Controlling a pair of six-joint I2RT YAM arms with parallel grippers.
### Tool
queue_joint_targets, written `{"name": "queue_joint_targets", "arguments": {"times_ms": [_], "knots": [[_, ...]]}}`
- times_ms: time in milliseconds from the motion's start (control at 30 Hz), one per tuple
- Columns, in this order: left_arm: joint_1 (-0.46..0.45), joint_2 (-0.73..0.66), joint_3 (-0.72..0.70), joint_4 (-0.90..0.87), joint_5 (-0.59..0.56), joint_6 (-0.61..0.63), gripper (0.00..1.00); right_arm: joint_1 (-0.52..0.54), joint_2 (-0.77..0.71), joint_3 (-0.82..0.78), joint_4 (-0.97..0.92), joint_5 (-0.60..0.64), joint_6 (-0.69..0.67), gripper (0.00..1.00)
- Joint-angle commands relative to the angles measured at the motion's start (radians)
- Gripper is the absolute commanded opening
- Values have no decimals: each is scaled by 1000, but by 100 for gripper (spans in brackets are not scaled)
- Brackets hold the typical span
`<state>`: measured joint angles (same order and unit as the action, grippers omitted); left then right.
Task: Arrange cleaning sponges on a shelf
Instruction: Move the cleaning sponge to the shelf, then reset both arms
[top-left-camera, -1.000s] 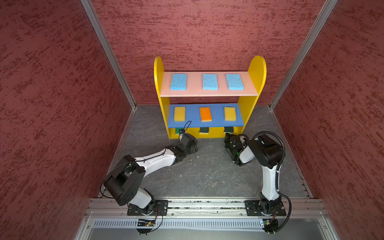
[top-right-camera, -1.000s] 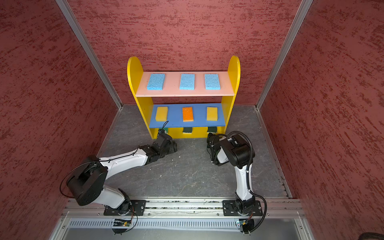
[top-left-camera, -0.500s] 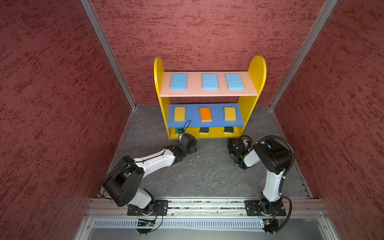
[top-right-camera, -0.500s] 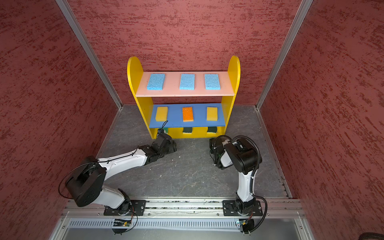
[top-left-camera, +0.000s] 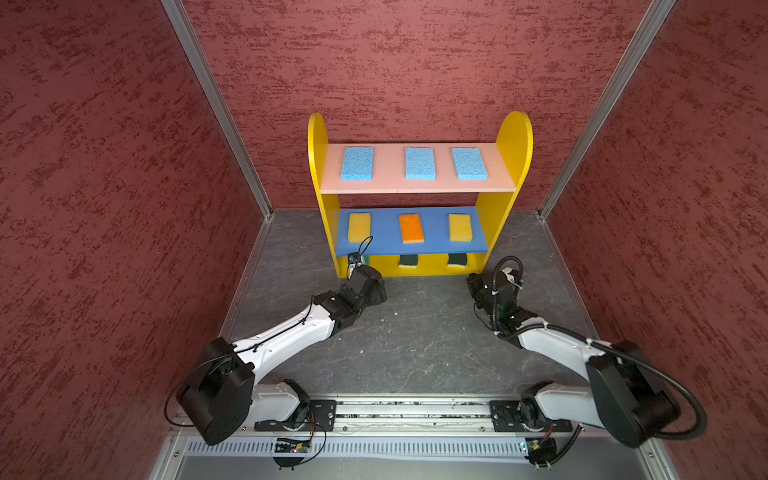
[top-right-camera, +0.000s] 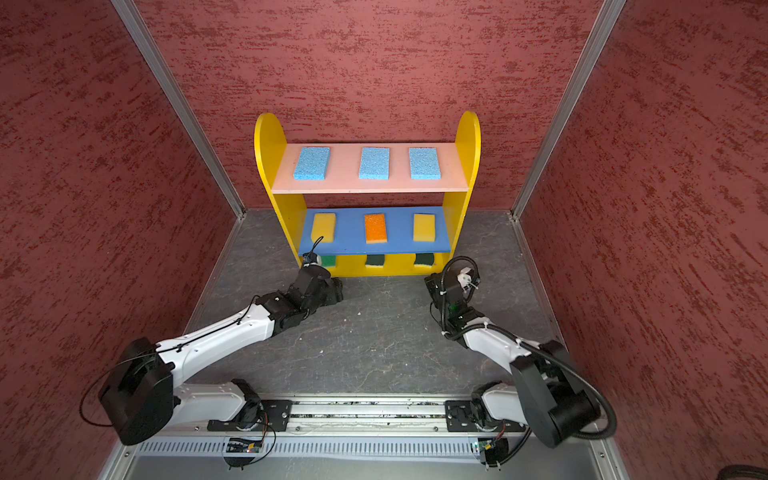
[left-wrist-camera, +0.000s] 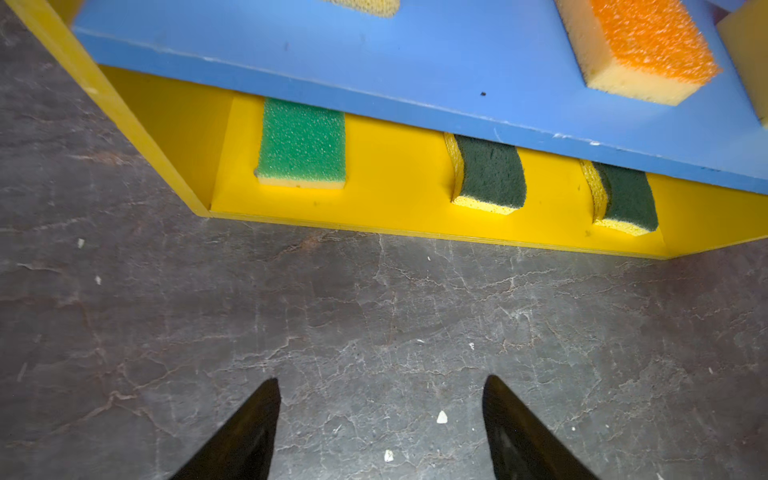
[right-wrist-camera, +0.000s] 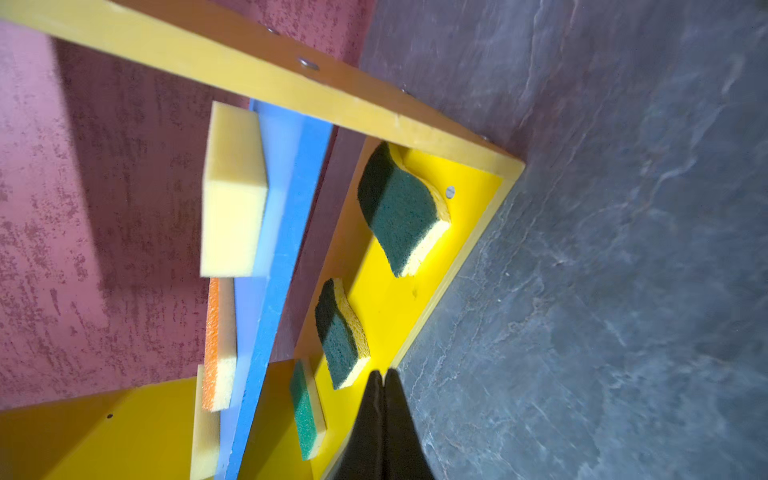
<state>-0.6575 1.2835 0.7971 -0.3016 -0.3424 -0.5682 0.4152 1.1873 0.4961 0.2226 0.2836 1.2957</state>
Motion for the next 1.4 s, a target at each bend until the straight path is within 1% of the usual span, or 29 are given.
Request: {"name": "queue_joint_targets", "arguments": {"times_ms": [0, 100, 233, 300, 333, 433, 467, 600, 733, 800, 833, 867, 900, 1000, 1033, 1100, 1167, 1267, 1300, 1367], "knots": [[29, -14, 22, -55, -13, 74, 77, 4, -88, 7, -244, 91, -136, 0], [54, -39, 44, -58, -18, 107, 78, 4, -149, 47, -336, 109, -218, 3], [80, -88, 84, -94, -53, 155, 78, 3, -203, 113, -440, 124, -334, 4], [102, -118, 94, -110, -65, 175, 78, 0, -226, 142, -497, 153, -370, 8], [117, -136, 96, -118, -62, 185, 79, -2, -244, 149, -505, 163, -400, 11], [186, -178, 99, -139, -13, 204, 81, -17, -301, 153, -494, 182, -481, 22], [213, -188, 99, -146, -1, 206, 82, -27, -313, 155, -487, 182, -507, 24], [327, -250, 85, -157, 19, 192, 81, -89, -319, 200, -473, 130, -621, 27], [409, -327, 44, -117, -5, 213, 83, -156, -294, 231, -417, 69, -727, 47], [452, -349, 31, -116, -26, 208, 84, -215, -276, 239, -385, 10, -755, 54], [472, -358, 23, -119, -55, 193, 86, -244, -270, 237, -357, -25, -772, 57], [488, -365, 13, -123, -81, 182, 88, -267, -267, 228, -328, -47, -784, 60], [506, -372, -2, -121, -101, 174, 98, -292, -265, 217, -293, -65, -796, 63], [537, -385, -62, -71, -154, 180, 99, -369, -240, 199, -228, -115, -831, 72], [546, -382, -83, -44, -162, 182, 99, -395, -223, 200, -211, -148, -857, 98], [565, -370, -124, 4, -201, 167, 99, -427, -184, 201, -174, -194, -902, 99], [590, -351, -161, 54, -208, 171, 99, -446, -155, 189, -123, -218, -922, 99], [618, -311, -208, 111, -240, 157, 99, -477, -121, 168, -63, -217, -918, 99], [626, -297, -232, 143, -258, 144, 99, -487, -111, 155, -36, -208, -921, 99], [639, -279, -294, 247, -263, 162, 99, -515, -96, 127, 17, -193, -928, 99]]}}
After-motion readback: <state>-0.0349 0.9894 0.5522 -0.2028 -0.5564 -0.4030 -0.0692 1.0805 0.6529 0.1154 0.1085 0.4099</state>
